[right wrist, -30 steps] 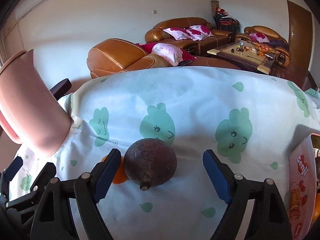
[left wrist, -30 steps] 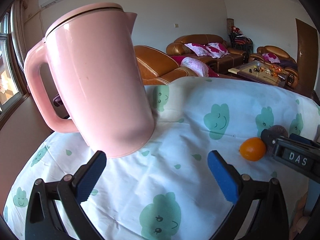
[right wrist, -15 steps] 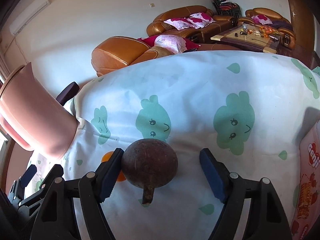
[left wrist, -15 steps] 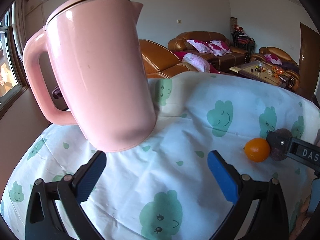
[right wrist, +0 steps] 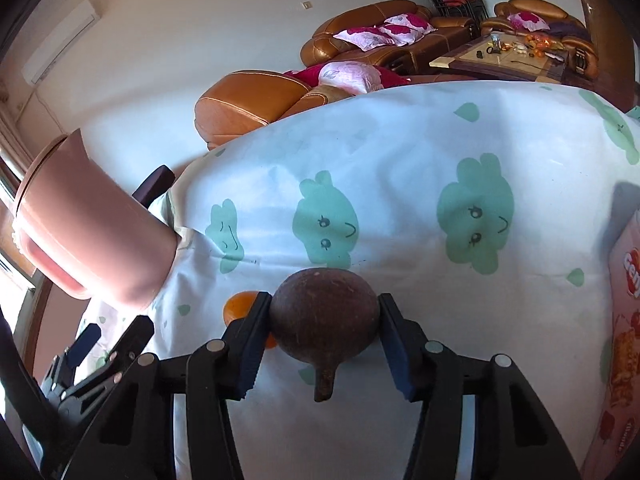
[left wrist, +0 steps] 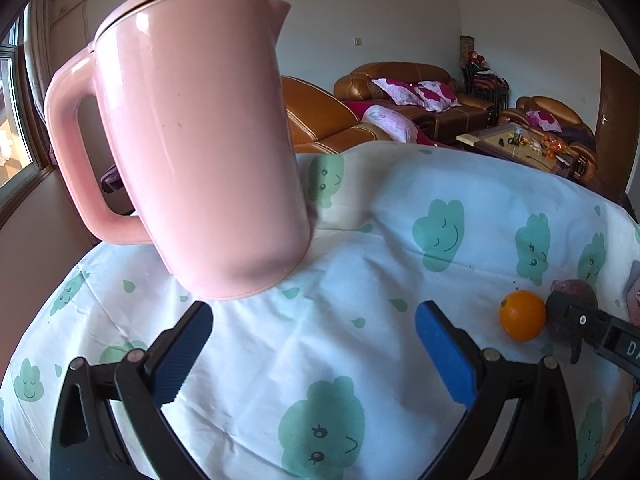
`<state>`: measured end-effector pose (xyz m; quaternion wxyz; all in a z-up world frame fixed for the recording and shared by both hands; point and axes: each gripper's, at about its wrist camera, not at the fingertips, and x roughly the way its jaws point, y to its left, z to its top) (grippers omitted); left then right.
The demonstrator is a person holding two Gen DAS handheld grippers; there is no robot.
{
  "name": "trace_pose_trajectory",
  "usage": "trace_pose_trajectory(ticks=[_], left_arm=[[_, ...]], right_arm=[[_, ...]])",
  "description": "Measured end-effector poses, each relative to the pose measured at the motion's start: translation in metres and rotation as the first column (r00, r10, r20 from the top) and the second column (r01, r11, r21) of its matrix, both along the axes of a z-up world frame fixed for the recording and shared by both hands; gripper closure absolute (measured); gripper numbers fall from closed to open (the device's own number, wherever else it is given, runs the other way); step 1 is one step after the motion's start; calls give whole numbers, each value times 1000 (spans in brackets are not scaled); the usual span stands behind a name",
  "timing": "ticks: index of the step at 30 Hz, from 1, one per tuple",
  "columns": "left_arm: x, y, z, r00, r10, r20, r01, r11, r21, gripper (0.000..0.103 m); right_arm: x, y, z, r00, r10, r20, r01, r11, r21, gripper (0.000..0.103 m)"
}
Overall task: Organize fruits
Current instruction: 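Hold the passion fruit with the right tool while the left tool grasps the small mandarin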
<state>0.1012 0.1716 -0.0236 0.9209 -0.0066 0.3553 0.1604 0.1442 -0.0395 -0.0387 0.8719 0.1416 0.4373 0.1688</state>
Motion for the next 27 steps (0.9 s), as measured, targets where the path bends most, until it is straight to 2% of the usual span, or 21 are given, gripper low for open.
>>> trace_pose_trajectory(ticks=[5, 8, 14, 17, 19, 21, 24, 27], left_arm=[[-2, 0, 0, 1000, -2, -3, 2, 1000, -6, 0], [0, -4, -1, 1000, -13, -12, 13, 1000, 4, 0], [0, -7, 0, 999, -37, 2, 37, 999, -4, 0], [0, -9, 1, 998, -57, 14, 57, 998, -11, 0], [-1, -12, 3, 996, -87, 30, 88, 996, -27, 0], [-2, -17, 5, 988, -143, 50, 146, 987, -65, 0], [-2, -29, 8, 969, -239, 66, 245, 962, -118, 0], [4, -46, 9, 946, -317, 68, 324, 937, -130, 1]], right_arm=[[-14, -7, 0, 998, 42, -39, -41, 999, 16, 48], [-18, -6, -3, 997, 67, -29, -67, 998, -8, 48], [-24, 16, -2, 995, 103, 16, -98, 977, -187, 45], [-37, 18, -2, 992, 109, 59, -91, 964, -252, 49], [-48, 11, 2, 993, 91, 81, -70, 970, -232, 49], [-62, 0, 12, 988, 59, 143, -28, 978, -208, 49], [-89, -13, 26, 973, 32, 227, 16, 979, -205, 49], [-114, -26, 31, 964, 1, 267, 57, 977, -207, 49]])
